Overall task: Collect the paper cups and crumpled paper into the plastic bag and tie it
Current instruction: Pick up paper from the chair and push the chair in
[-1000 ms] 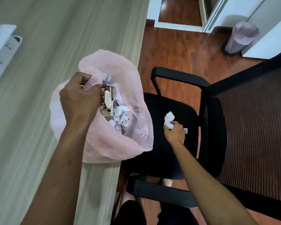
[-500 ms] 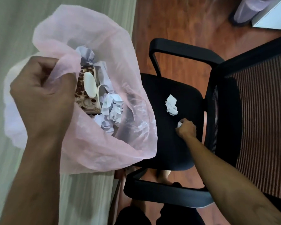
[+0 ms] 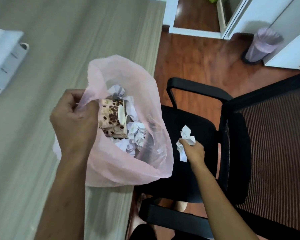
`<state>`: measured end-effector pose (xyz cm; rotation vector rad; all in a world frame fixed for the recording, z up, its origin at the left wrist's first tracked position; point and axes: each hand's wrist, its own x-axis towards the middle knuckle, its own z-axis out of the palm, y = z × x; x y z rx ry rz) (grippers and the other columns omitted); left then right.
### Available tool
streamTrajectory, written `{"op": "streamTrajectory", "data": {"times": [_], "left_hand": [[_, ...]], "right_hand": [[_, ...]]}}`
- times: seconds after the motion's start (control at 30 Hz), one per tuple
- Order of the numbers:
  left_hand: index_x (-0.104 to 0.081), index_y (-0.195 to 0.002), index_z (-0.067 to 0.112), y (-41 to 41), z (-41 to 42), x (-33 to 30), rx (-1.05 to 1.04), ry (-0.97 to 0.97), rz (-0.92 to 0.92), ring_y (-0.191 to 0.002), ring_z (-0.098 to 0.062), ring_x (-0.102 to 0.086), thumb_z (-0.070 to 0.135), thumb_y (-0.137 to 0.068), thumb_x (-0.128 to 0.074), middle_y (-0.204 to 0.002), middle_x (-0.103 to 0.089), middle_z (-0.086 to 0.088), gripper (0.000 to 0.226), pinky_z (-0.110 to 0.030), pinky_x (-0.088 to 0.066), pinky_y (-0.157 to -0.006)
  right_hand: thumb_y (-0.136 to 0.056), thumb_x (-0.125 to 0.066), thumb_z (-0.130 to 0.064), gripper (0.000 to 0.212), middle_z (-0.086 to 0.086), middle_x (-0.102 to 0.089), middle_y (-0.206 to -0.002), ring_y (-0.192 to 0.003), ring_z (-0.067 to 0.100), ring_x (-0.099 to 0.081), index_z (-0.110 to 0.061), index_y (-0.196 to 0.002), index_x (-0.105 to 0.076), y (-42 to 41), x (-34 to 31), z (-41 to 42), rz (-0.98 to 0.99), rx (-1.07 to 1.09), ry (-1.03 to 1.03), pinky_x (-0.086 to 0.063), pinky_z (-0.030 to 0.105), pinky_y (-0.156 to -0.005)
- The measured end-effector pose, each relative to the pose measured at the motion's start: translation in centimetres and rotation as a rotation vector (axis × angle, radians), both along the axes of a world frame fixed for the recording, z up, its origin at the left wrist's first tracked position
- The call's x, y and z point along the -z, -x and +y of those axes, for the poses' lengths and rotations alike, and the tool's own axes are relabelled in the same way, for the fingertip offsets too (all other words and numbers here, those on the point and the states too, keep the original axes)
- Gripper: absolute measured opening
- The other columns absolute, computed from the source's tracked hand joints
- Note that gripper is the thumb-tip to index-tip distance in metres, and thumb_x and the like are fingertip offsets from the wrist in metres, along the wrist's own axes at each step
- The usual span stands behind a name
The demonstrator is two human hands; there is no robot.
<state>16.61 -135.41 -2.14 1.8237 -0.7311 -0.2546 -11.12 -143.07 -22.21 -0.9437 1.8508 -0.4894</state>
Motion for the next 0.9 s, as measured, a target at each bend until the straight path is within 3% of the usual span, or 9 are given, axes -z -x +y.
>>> {"op": "streamTrajectory", "data": {"times": [0.27, 0.43, 0.5, 0.53, 0.6, 0.67, 0.73, 0.83, 0.9], "left_hand": [[-0.065, -0.087, 0.016, -1.0, 1.6, -3.8, -0.121, 0.033, -0.019, -0.067, -0.007, -0.056, 0.015, -0.081, -0.064, -0.077, -0.064, 0.006, 0.006, -0.021, -0.046, -0.066], [-0.067, -0.088, 0.019, -1.8, 2.5, -5.4, -0.179, 0.029, -0.025, -0.074, -0.025, -0.066, 0.023, -0.081, -0.064, -0.080, -0.068, 0.002, 0.008, -0.040, -0.057, -0.071], [-0.067, -0.088, 0.022, -2.0, 2.7, -5.9, -0.199, 0.028, -0.029, -0.075, -0.027, -0.067, 0.024, -0.081, -0.063, -0.082, -0.069, 0.003, 0.008, -0.044, -0.057, -0.072], [-0.066, -0.088, 0.022, -2.1, 2.8, -6.1, -0.207, 0.023, -0.034, -0.076, -0.026, -0.067, 0.024, -0.082, -0.063, -0.082, -0.069, 0.003, 0.008, -0.044, -0.057, -0.073], [-0.066, -0.088, 0.022, -2.0, 2.8, -6.3, -0.209, 0.016, -0.037, -0.077, -0.026, -0.067, 0.023, -0.081, -0.064, -0.083, -0.069, 0.003, 0.008, -0.043, -0.057, -0.074], [-0.066, -0.087, 0.021, -1.7, 2.8, -6.4, -0.203, 0.010, -0.031, -0.076, -0.025, -0.067, 0.022, -0.081, -0.064, -0.080, -0.068, 0.004, 0.007, -0.042, -0.057, -0.073], [-0.066, -0.087, 0.019, -1.3, 2.7, -6.1, -0.190, -0.003, -0.038, -0.075, -0.021, -0.065, 0.022, -0.081, -0.063, -0.077, -0.067, 0.006, 0.007, -0.040, -0.056, -0.074], [-0.066, -0.086, 0.017, -0.3, 2.5, -5.4, -0.177, -0.046, -0.035, -0.072, -0.015, -0.060, 0.020, -0.082, -0.064, -0.075, -0.064, 0.010, 0.006, -0.035, -0.052, -0.073], [-0.066, -0.087, 0.017, 0.4, 2.3, -4.8, -0.163, -0.055, -0.034, -0.072, -0.015, -0.060, 0.019, -0.081, -0.063, -0.075, -0.064, 0.010, 0.006, -0.034, -0.051, -0.073]], "right_hand": [[-0.072, -0.076, -0.034, 0.023, -0.003, -0.072, -0.075, -0.069, 0.009, -0.069, -0.015, -0.086, -0.074, -6.6, -17.4, -3.1, -0.300, -0.015, 0.357, -0.056, 0.030, -0.067], [-0.080, -0.077, -0.034, 0.014, -0.007, -0.072, -0.082, -0.065, -0.001, -0.065, -0.025, -0.088, -0.069, -12.3, -23.9, 0.0, -0.374, -0.408, 0.474, -0.053, 0.021, -0.058], [-0.082, -0.074, -0.041, 0.026, -0.014, -0.068, -0.107, -0.090, -0.009, -0.063, -0.031, -0.106, -0.067, -14.1, -24.8, 1.8, -0.315, -0.785, 0.402, -0.053, 0.018, -0.077], [-0.081, -0.074, -0.044, 0.048, -0.011, -0.060, -0.128, -0.111, -0.003, -0.057, -0.028, -0.125, -0.061, -14.7, -24.6, 2.5, -0.239, -0.985, 0.358, -0.048, 0.021, -0.092], [-0.079, -0.076, -0.047, 0.077, -0.005, -0.042, -0.149, -0.133, 0.011, -0.043, -0.024, -0.145, -0.043, -14.8, -23.7, 2.9, -0.146, -1.158, 0.292, -0.036, 0.023, -0.103], [-0.083, -0.073, -0.042, 0.066, -0.003, -0.046, -0.145, -0.130, 0.013, -0.046, -0.026, -0.141, -0.048, -14.0, -22.8, 2.6, -0.156, -1.087, 0.343, -0.038, 0.028, -0.106], [-0.090, -0.067, -0.033, 0.038, -0.007, -0.059, -0.128, -0.112, 0.007, -0.057, -0.027, -0.127, -0.061, -13.0, -22.2, 2.2, -0.191, -0.913, 0.425, -0.049, 0.030, -0.097], [-0.092, -0.064, -0.023, 0.015, -0.012, -0.068, -0.104, -0.084, -0.001, -0.063, -0.024, -0.104, -0.072, -10.8, -21.3, 1.2, -0.235, -0.640, 0.544, -0.050, 0.015, -0.073], [-0.090, -0.064, -0.021, 0.011, -0.012, -0.069, -0.098, -0.080, -0.001, -0.063, -0.022, -0.096, -0.073, -9.0, -20.6, 0.3, -0.194, -0.523, 0.613, -0.048, 0.010, -0.070]]}}
